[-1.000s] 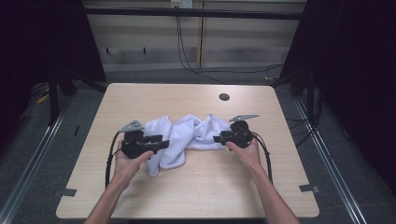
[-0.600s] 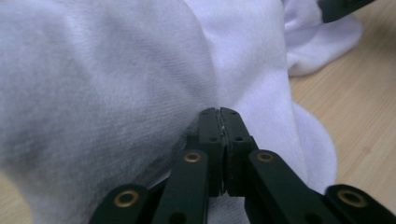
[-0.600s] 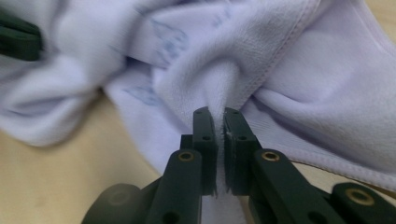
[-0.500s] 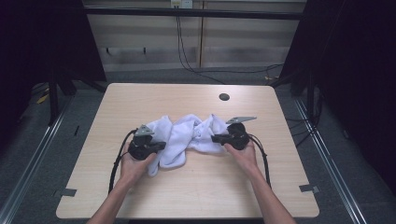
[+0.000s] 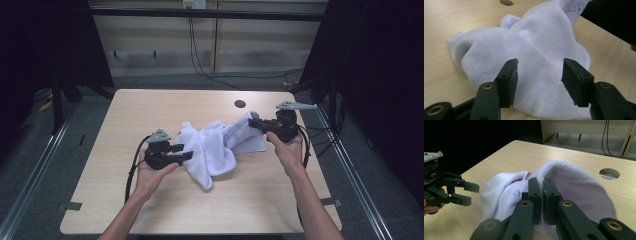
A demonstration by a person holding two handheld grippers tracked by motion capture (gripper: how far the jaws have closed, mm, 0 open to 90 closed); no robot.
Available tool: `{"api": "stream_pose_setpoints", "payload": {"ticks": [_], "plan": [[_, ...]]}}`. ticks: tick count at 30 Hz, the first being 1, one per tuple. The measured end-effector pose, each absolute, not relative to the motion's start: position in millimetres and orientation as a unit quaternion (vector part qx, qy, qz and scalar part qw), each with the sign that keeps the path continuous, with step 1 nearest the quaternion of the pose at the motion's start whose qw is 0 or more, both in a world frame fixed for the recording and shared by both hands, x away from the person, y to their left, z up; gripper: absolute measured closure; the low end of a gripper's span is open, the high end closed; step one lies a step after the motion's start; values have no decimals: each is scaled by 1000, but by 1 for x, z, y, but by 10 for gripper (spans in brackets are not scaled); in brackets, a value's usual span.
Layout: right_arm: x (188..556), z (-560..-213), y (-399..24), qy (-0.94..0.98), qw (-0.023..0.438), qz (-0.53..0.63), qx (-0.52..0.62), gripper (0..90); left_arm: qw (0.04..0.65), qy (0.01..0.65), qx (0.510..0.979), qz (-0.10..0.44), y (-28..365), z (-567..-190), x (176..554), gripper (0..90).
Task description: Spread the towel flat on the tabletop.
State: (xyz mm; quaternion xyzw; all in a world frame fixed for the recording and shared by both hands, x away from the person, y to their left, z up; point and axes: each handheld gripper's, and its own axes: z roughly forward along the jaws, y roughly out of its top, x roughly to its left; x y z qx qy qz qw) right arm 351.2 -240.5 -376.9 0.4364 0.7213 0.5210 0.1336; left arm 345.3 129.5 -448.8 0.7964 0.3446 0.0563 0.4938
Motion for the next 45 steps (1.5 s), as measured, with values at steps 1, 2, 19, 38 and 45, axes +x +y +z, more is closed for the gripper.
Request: {"api": "stream_pose_setpoints", "payload": {"ticks": [1,2,19,38,45], "plan": [[350,-379,-240,721,130,521,438,868,497,337,798,52,124,-452,347,426],[348,-384,-239,723,125,520,437,868,495,335,800,51,120,-456,348,412],[319,-421,-262,719,111,507,462,865,477,356,803,22,134,-488,355,783],[243,-484,-272,774,40,368,514,634,490,344,801,15,167,-442,309,482],[280,-474,-272,761,88,398,505,551,446,361,819,25,118,-466,355,388]]}}
